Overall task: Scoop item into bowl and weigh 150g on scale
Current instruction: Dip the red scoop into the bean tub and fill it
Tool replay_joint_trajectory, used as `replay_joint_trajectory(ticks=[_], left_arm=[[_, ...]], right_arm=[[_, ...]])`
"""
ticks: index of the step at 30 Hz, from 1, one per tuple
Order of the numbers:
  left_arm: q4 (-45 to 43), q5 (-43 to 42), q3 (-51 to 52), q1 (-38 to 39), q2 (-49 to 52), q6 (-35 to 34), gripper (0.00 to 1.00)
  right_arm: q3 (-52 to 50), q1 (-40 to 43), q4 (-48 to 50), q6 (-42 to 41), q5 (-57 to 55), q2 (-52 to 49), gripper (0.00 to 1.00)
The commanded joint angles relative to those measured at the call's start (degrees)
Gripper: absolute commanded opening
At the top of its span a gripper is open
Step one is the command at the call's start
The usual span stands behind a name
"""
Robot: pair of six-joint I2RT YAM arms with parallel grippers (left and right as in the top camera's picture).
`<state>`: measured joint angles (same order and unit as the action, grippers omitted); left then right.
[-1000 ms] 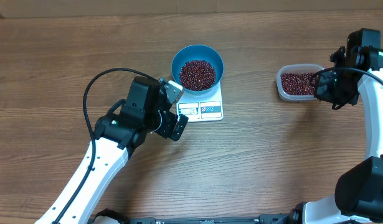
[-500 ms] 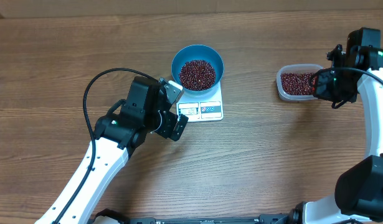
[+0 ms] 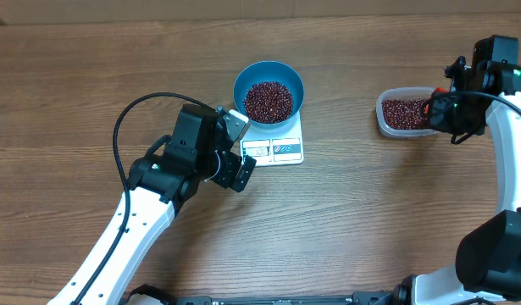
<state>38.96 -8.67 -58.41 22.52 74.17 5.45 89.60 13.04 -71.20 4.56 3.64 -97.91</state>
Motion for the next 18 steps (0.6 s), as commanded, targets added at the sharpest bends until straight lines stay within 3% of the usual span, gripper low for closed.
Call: replay_joint_trajectory(ticks=[1, 18], left_arm=[[-0.2, 0.3, 0.2, 0.4, 0.4, -0.3, 1.00], [-0.2, 0.3, 0.2, 0.4, 0.4, -0.3, 1.00]], right_arm=[[-0.3, 0.2, 0.9, 0.5, 0.1, -0.2, 0.04], [-0.3, 0.2, 4.6, 6.5, -1.4, -5.5, 0.04]])
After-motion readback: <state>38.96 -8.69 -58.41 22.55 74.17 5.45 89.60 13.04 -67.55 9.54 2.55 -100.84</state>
